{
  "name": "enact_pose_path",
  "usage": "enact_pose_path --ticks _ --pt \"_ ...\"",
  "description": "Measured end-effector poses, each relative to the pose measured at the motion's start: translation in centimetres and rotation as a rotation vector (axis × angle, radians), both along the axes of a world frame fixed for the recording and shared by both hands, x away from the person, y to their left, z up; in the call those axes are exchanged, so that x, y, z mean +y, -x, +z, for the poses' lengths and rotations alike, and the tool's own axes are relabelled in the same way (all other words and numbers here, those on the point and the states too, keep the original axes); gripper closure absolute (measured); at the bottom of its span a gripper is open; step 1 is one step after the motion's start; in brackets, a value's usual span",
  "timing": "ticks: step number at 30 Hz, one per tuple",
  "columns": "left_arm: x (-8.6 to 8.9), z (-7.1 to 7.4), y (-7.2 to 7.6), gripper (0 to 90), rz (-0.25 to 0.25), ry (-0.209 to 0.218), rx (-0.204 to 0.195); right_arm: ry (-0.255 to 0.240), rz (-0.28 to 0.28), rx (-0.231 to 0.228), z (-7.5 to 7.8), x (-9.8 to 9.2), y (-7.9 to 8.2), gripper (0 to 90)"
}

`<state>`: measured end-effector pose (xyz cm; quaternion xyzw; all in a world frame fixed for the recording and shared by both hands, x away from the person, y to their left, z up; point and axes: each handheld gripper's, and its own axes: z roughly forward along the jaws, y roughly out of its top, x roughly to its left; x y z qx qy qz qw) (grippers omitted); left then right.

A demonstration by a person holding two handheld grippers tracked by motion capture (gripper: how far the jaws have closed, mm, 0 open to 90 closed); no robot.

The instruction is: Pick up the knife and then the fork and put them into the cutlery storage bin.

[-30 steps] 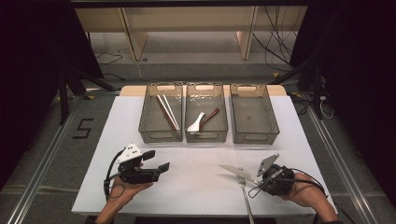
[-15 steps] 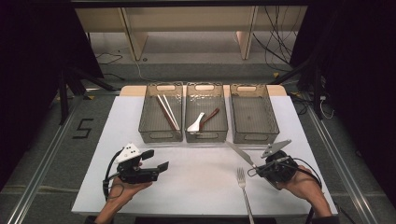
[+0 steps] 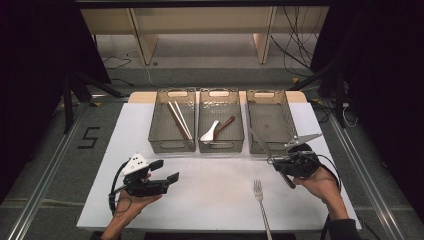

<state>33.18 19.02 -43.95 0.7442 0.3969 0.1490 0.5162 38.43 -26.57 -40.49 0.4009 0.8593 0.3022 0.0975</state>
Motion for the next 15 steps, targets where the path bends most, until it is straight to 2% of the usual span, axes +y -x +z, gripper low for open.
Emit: enact_pose_path --ticks 2,15 --pt "0.0 0.0 0.0 22.2 0.0 -0.002 -0.005 -0.02 -0.016 -0.004 0.3 0.1 -0.5 80.7" --pt "0.2 0.1 0.1 21.5 -0.001 0.014 -0.021 -0.052 -0.082 -0.042 1.9 0.6 -3.2 80.7"
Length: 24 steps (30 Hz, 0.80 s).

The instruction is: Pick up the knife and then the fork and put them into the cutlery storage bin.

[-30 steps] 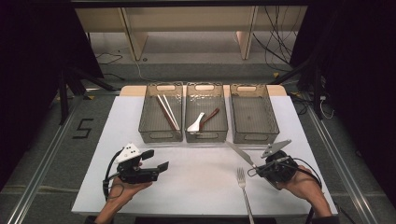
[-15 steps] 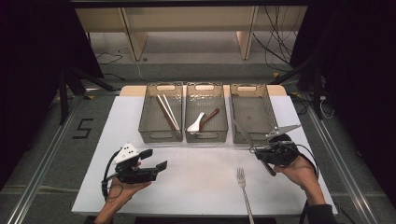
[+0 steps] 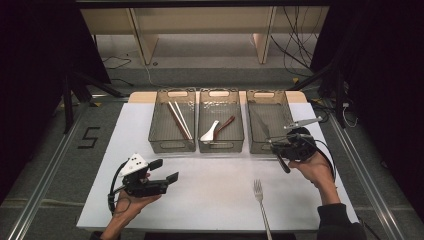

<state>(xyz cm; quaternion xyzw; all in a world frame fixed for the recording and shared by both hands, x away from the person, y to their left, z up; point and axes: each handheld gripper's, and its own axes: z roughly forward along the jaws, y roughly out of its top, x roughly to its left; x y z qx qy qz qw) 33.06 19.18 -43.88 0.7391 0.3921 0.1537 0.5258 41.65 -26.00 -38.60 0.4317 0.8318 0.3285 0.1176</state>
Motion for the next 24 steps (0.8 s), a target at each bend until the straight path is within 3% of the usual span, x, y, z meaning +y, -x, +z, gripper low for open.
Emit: enact_pose_path --ticks 24 --pt "0.6 0.0 0.4 21.5 0.014 0.003 -0.02 -0.045 -0.124 -0.056 2.2 0.7 -4.0 80.6"
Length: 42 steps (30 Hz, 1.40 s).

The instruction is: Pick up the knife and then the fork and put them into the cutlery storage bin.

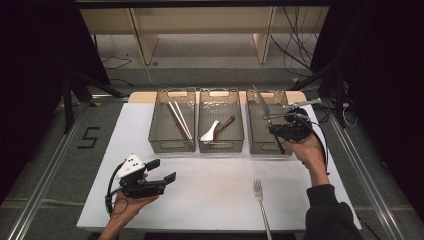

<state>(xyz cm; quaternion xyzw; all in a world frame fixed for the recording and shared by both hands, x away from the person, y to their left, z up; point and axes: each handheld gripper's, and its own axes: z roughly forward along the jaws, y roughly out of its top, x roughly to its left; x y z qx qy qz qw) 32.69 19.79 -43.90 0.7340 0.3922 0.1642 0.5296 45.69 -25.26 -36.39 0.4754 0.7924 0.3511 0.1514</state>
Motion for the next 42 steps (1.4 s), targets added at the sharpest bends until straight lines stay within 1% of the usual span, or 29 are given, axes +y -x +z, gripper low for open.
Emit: enact_pose_path --ticks 6,10,15,24,29,34,37,39,40,42 --pt "0.1 -0.1 0.1 21.5 0.001 -0.004 -0.002 -0.004 -0.027 -0.015 0.6 0.4 -1.2 80.6" --pt "0.1 -0.1 0.1 21.5 0.001 0.006 0.0 0.0 -0.04 -0.014 0.8 0.7 -2.0 80.6" --pt "0.2 -0.1 0.2 21.5 0.003 0.005 0.0 -0.004 -0.061 -0.007 1.0 0.9 -3.0 80.6" --pt "0.1 -0.2 0.1 21.4 -0.003 0.004 -0.001 -0.001 -0.096 0.008 0.2 1.2 -4.4 80.5" --pt "0.2 -0.2 0.1 21.4 -0.004 0.003 0.0 -0.009 -0.118 0.009 -0.2 1.1 -4.9 80.5" --pt "0.2 -0.2 0.2 21.4 -0.003 0.003 -0.002 -0.004 -0.135 0.011 -0.6 0.9 -5.4 80.5" --pt "0.1 -0.2 0.1 21.4 0.001 0.01 0.002 0.004 -0.142 0.016 -0.9 0.9 -5.6 80.5" --pt "0.2 -0.2 0.1 21.4 -0.002 0.004 -0.001 0.005 -0.147 0.018 -1.0 0.8 -5.7 80.5" --pt "0.1 -0.2 0.1 21.4 -0.002 0.004 -0.003 0.001 -0.152 0.022 -1.1 0.8 -5.7 80.5" --pt "0.2 -0.2 0.1 21.4 -0.002 0.005 0.0 0.01 -0.157 0.031 -1.4 0.8 -5.9 80.4"
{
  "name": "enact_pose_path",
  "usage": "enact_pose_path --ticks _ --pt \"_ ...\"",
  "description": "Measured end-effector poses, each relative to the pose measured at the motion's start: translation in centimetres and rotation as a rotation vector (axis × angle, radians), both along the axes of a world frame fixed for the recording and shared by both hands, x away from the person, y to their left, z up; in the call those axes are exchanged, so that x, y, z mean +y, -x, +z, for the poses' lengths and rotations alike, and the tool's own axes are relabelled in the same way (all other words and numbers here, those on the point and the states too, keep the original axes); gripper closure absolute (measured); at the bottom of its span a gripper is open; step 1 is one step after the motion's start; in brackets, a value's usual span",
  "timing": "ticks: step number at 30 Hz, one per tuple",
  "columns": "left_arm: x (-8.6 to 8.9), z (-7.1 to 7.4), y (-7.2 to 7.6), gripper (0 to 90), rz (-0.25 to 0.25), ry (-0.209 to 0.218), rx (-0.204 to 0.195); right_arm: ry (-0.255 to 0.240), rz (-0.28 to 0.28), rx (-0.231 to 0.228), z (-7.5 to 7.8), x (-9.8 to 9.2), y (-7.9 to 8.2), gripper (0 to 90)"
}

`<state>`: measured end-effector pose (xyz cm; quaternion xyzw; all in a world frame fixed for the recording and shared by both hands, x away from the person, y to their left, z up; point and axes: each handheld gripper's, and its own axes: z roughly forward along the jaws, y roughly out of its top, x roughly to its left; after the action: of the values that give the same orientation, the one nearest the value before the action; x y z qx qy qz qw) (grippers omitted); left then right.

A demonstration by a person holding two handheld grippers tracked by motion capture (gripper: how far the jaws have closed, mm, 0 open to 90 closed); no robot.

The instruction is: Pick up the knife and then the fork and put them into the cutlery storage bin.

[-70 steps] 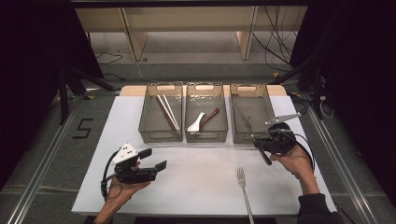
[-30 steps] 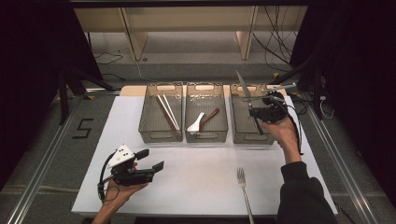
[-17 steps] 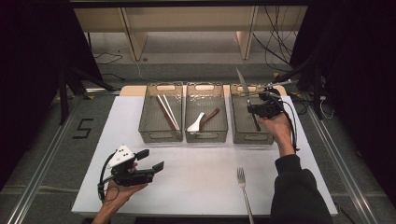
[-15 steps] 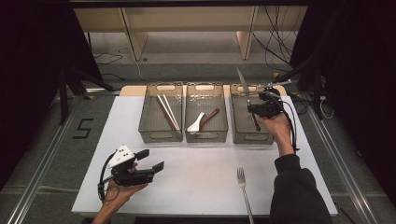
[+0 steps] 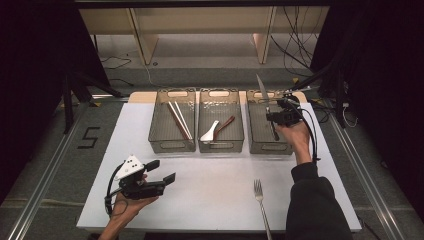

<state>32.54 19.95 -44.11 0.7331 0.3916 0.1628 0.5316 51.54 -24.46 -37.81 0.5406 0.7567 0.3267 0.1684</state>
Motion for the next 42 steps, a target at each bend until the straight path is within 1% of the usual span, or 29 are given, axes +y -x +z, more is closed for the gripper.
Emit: enact_pose_path --ticks 2,9,15,21,22,23,24,25,26,27,28,29,31,34,37,39,42 --pt "0.0 0.0 0.0 21.4 0.004 0.005 0.0 0.004 0.0 0.005 -0.3 0.1 -0.1 80.5" --pt "0.0 0.0 0.0 21.4 0.003 0.004 0.001 0.004 -0.008 0.028 -1.2 0.3 -0.3 80.4" --pt "0.0 0.0 0.0 21.4 0.003 0.003 0.0 0.005 -0.026 0.047 -2.0 0.3 -0.3 80.3" --pt "0.0 0.0 0.0 21.4 0.003 0.003 0.001 0.0 -0.049 0.083 -2.9 -0.1 -0.3 79.9" --pt "0.0 0.0 0.0 21.4 0.003 0.003 0.002 0.007 -0.051 0.095 -3.0 -0.1 -0.4 79.0" --pt "0.0 0.0 0.0 21.4 0.002 0.001 0.0 0.016 -0.058 0.104 -3.2 -0.1 -0.4 75.9" --pt "0.0 0.0 0.0 21.4 0.002 0.003 0.002 0.01 -0.071 0.09 -3.2 -0.2 -0.4 70.8" --pt "0.0 0.0 0.0 21.4 0.003 0.004 0.002 -0.019 -0.072 0.087 -3.0 -0.3 -0.4 69.2" --pt "0.0 0.0 0.0 21.4 0.004 0.004 0.002 -0.04 -0.061 0.087 -2.8 -0.3 -0.3 67.1" --pt "0.0 0.0 0.0 21.4 0.004 0.004 0.003 -0.036 -0.05 0.089 -2.6 -0.2 -0.3 63.8" --pt "0.0 0.0 0.0 21.3 0.003 0.004 0.002 -0.019 -0.048 0.087 -2.3 -0.1 -0.2 60.9" --pt "0.0 0.0 0.0 21.3 0.004 0.004 0.002 -0.013 -0.047 0.076 -2.1 -0.1 -0.1 58.8" --pt "0.0 0.0 0.0 21.3 0.004 0.004 0.003 -0.024 -0.04 0.063 -1.8 -0.2 0.2 56.8" --pt "0.0 0.0 0.0 21.2 0.004 0.003 0.003 -0.016 -0.024 0.057 -1.4 -0.3 0.8 50.3" --pt "0.0 0.0 -0.1 21.1 0.004 0.008 0.006 -0.033 0.014 0.04 -0.7 -0.2 1.8 47.5" --pt "0.1 0.0 -0.1 21.1 0.006 0.008 0.005 -0.038 0.04 0.014 -0.1 0.0 2.7 45.3" --pt "0.1 0.0 -0.1 21.0 0.007 0.007 0.006 -0.051 0.073 -0.003 0.4 0.3 3.9 42.7"
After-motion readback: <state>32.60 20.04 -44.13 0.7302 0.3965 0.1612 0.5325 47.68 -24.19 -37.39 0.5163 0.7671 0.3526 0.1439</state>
